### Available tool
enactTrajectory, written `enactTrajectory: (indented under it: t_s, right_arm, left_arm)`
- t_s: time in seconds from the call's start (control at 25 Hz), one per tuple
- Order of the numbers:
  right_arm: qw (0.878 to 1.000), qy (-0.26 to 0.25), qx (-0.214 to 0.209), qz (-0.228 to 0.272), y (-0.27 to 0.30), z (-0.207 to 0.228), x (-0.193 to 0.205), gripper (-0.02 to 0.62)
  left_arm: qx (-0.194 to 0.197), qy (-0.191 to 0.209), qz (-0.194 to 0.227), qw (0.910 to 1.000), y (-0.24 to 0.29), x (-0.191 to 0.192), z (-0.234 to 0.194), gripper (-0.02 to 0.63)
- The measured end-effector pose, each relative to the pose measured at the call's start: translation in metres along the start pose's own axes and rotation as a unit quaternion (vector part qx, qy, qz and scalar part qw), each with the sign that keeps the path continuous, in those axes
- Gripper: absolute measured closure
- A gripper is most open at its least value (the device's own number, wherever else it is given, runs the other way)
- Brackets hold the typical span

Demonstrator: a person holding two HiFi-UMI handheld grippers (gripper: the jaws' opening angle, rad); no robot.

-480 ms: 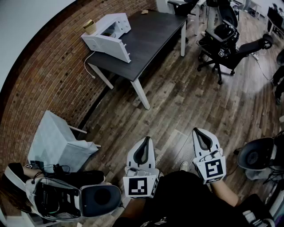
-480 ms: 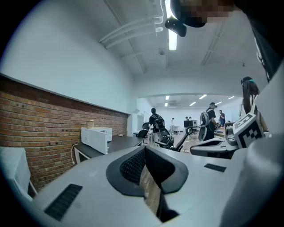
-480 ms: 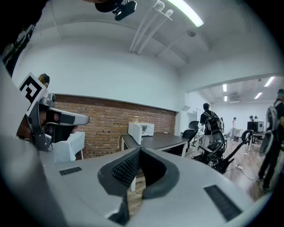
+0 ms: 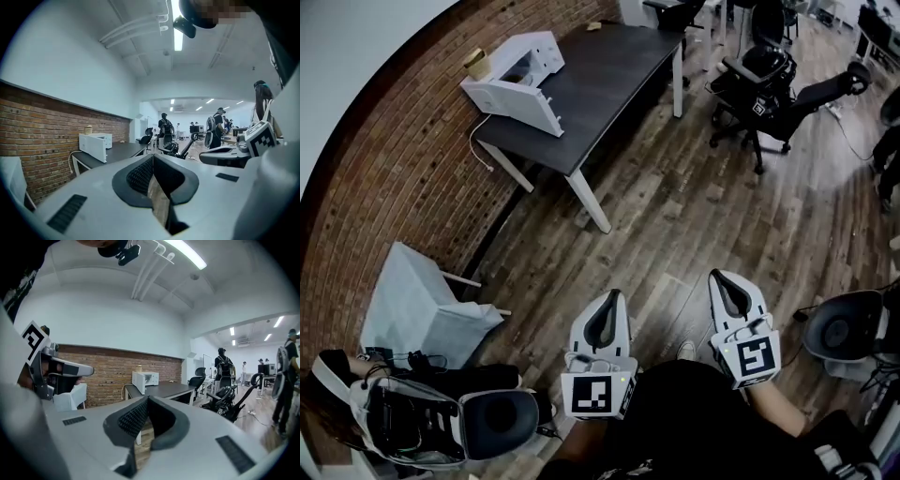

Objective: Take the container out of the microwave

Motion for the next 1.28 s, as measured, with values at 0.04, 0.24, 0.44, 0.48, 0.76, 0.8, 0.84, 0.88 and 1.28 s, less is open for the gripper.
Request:
enactTrajectory:
  t_s: [0.04, 0.24, 0.44, 0.48, 0.76, 0.8, 0.84, 0.88, 1.28]
  right_arm:
    - [1.000, -0.001, 0.001, 0.006, -0.003, 0.005, 0.000, 0.532]
    - [1.000, -0.007, 0.018, 0.000, -0.020, 0.034, 0.007, 0.532]
    - [0.999, 0.002, 0.036, -0.003, -0.029, 0.068, 0.014, 0.532]
    - [0.999, 0.005, 0.041, -0.005, -0.030, 0.074, 0.015, 0.532]
    - [0.997, 0.026, 0.065, -0.019, -0.015, 0.098, 0.024, 0.532]
    - [0.997, 0.028, 0.069, -0.020, -0.011, 0.103, 0.024, 0.532]
    - [0.997, 0.028, 0.075, -0.021, -0.007, 0.108, 0.024, 0.532]
    - [0.996, 0.027, 0.081, -0.022, -0.003, 0.114, 0.024, 0.532]
    - [0.992, 0.002, 0.125, -0.023, 0.080, 0.148, -0.012, 0.532]
  left_arm:
    - [0.000, -0.002, -0.003, 1.0000, 0.003, 0.001, 0.003, 0.597]
    - [0.001, -0.001, -0.007, 1.0000, 0.015, -0.001, 0.022, 0.597]
    - [-0.034, 0.037, -0.025, 0.9985, 0.019, 0.005, 0.018, 0.597]
    - [-0.039, 0.034, -0.032, 0.9981, 0.019, 0.008, 0.016, 0.597]
    - [-0.007, 0.025, -0.062, 0.9977, 0.055, 0.024, 0.019, 0.597]
    - [0.004, 0.027, -0.063, 0.9977, 0.066, 0.026, 0.021, 0.597]
    - [0.014, 0.029, -0.062, 0.9975, 0.077, 0.027, 0.024, 0.597]
    - [0.024, 0.030, -0.060, 0.9974, 0.088, 0.027, 0.025, 0.597]
    - [0.086, 0.008, -0.014, 0.9962, 0.213, 0.011, -0.003, 0.597]
Point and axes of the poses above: the fingertips, and each gripper's own axes: y forward along the fingers, z to its right, x out of its underside, the point moved 5 cm from there along -y, backward along the fingers, and after that the axes turned 15 degrees about y, right-handed, at the moved point
